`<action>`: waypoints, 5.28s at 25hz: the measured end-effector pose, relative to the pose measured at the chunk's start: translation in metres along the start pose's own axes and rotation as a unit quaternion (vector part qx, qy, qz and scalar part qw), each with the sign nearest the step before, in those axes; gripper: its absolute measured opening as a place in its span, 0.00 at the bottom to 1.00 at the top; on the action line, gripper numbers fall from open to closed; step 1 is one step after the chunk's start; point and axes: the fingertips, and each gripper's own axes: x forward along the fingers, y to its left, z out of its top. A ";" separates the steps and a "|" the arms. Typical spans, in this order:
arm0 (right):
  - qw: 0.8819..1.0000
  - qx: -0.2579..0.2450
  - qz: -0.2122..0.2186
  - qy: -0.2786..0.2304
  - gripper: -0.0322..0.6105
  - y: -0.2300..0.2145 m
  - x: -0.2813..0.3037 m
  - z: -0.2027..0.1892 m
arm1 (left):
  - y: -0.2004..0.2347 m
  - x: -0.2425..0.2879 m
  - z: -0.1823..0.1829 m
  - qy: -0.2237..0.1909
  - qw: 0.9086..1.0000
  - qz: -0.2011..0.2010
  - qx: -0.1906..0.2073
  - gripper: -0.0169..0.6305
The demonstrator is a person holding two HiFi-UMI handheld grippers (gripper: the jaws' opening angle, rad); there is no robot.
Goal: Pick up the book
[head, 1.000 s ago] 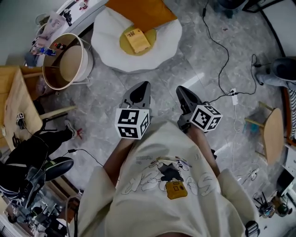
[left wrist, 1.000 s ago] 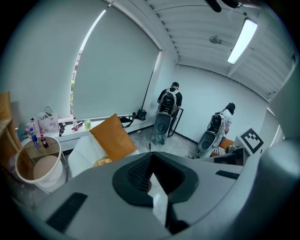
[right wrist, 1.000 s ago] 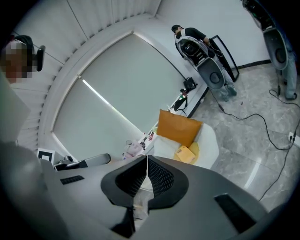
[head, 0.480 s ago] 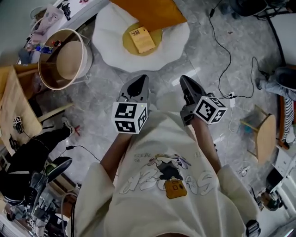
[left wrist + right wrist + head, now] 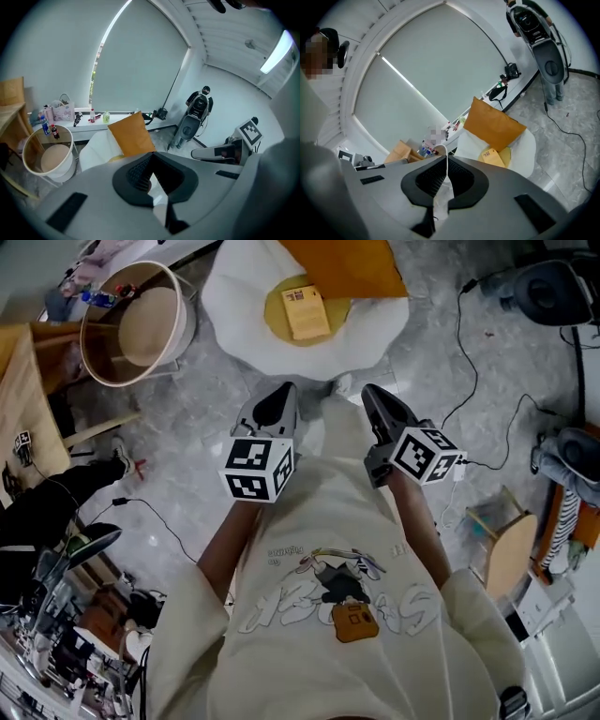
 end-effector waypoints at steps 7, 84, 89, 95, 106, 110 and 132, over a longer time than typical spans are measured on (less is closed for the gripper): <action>0.994 -0.087 0.020 0.060 0.09 -0.034 0.045 0.032 | 0.009 0.051 0.001 0.023 0.998 0.047 -0.029 0.03; 0.836 -0.430 0.096 0.326 0.09 -0.278 0.440 -0.178 | 0.250 0.359 -0.324 0.049 0.947 0.147 -0.281 0.04; 0.836 -0.431 0.102 0.325 0.09 -0.280 0.454 -0.184 | 0.260 0.368 -0.335 0.051 0.945 0.154 -0.284 0.11; 0.827 -0.437 0.098 0.339 0.09 -0.303 0.472 -0.201 | 0.267 0.401 -0.365 0.063 0.945 0.136 -0.290 0.16; 0.814 -0.448 0.098 0.356 0.09 -0.333 0.491 -0.234 | 0.292 0.443 -0.410 0.057 0.935 0.119 -0.329 0.23; 0.811 -0.455 0.095 0.356 0.09 -0.344 0.499 -0.240 | 0.296 0.452 -0.419 0.051 0.933 0.113 -0.337 0.24; 0.788 -0.474 0.100 0.380 0.09 -0.411 0.528 -0.272 | 0.305 0.531 -0.457 0.067 0.951 0.045 -0.298 0.45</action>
